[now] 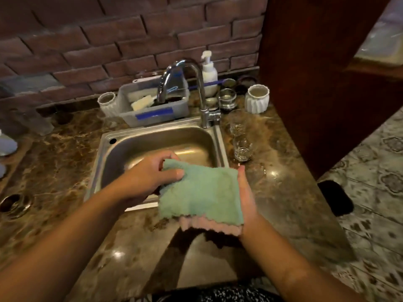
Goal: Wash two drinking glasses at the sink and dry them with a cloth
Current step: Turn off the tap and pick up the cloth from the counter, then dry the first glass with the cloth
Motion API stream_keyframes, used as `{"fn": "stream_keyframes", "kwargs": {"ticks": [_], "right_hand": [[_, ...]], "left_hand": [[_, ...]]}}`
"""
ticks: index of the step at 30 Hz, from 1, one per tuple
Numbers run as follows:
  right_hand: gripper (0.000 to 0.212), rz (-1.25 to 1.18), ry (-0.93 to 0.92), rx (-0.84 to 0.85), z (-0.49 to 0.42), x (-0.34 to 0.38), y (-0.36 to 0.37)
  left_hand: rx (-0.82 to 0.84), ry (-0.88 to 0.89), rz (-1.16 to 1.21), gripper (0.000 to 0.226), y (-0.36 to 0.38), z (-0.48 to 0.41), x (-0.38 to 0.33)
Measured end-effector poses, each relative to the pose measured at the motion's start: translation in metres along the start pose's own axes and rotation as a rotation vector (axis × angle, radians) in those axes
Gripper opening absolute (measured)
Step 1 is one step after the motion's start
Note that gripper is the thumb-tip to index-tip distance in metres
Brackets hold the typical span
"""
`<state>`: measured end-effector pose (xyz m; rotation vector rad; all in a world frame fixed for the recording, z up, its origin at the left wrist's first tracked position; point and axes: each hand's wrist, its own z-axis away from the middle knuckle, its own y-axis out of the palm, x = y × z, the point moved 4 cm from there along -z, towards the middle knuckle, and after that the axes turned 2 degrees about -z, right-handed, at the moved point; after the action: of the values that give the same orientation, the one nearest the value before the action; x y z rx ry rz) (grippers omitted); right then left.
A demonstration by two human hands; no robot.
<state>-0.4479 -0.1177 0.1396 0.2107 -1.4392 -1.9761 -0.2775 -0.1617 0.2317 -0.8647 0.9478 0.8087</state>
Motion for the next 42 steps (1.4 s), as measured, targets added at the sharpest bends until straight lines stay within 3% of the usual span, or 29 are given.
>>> {"fn": "stream_keyframes", "kwargs": {"ticks": [2,5,8,11,14,16,20,23,25,30,38,42], "right_hand": [[0.104,-0.082,0.013,0.036,0.019,0.01,-0.008],[0.095,-0.085,0.013,0.126,0.048,0.024,-0.022],[0.078,-0.066,-0.029,0.001,0.061,0.048,-0.038],[0.079,-0.147,-0.089,-0.115,0.067,0.065,-0.067],[0.068,-0.186,-0.096,-0.148,0.073,0.079,-0.086],[0.058,-0.202,-0.071,-0.186,0.075,0.084,-0.097],[0.05,-0.25,-0.094,-0.318,0.073,0.094,-0.12],[0.054,-0.294,-0.151,-0.445,0.068,0.1,-0.132],[0.052,-0.295,-0.218,-0.508,0.066,0.106,-0.136],[0.033,-0.309,-0.306,-0.599,0.064,0.112,-0.147],[0.056,-0.337,-0.231,-0.517,0.069,0.117,-0.127],[0.055,-0.262,-0.339,-0.429,0.073,0.129,-0.105]], "left_hand": [[0.012,-0.027,-0.007,0.017,0.015,-0.016,0.003],[0.079,-0.108,-0.12,0.012,0.041,-0.048,-0.003],[0.154,-0.095,-0.357,0.012,0.068,-0.082,-0.016],[0.215,0.024,-0.758,0.012,0.096,-0.112,-0.031],[0.262,0.059,-0.795,0.014,0.115,-0.14,-0.031],[0.208,0.089,-0.792,0.018,0.12,-0.16,-0.031],[0.106,0.213,-0.956,0.051,0.127,-0.202,-0.031],[0.209,0.134,-1.065,0.092,0.134,-0.227,-0.018],[0.275,0.086,-1.155,0.102,0.138,-0.24,-0.007],[0.274,0.11,-1.267,0.084,0.152,-0.256,0.008],[0.223,0.075,-1.138,0.071,0.152,-0.253,0.003],[0.222,0.103,-0.945,0.059,0.137,-0.225,-0.023]]}}
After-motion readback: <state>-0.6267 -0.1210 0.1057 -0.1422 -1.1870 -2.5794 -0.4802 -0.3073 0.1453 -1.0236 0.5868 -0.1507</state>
